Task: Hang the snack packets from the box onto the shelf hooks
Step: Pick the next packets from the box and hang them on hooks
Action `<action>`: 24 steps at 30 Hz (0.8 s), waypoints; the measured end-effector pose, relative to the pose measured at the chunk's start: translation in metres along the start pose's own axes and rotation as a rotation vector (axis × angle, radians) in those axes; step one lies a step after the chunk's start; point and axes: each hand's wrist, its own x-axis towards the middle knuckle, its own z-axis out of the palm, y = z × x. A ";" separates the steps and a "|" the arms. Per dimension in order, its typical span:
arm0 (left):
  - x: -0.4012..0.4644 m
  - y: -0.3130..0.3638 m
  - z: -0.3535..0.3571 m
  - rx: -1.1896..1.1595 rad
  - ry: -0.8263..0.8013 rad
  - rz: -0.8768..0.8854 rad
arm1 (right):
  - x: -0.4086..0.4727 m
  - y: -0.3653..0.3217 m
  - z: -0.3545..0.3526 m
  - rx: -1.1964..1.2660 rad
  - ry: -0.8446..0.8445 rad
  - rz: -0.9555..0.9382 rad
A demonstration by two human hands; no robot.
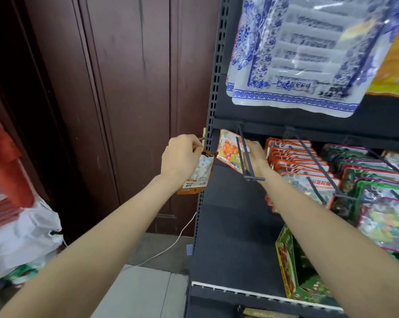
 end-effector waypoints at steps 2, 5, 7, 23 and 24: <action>0.001 -0.003 0.003 -0.019 -0.009 -0.012 | -0.005 -0.005 0.003 -0.037 0.038 -0.011; -0.004 -0.005 0.001 -0.108 -0.041 -0.070 | -0.029 -0.001 -0.001 -0.124 0.098 -0.007; -0.013 -0.006 -0.003 -0.256 -0.066 -0.148 | -0.057 0.006 -0.006 -0.303 0.004 -0.104; -0.142 0.071 0.028 -0.758 -0.530 -0.432 | -0.254 0.033 -0.126 -0.294 0.124 -0.097; -0.150 0.083 0.032 -0.663 -0.553 -0.320 | -0.260 0.034 -0.140 -0.299 0.131 -0.075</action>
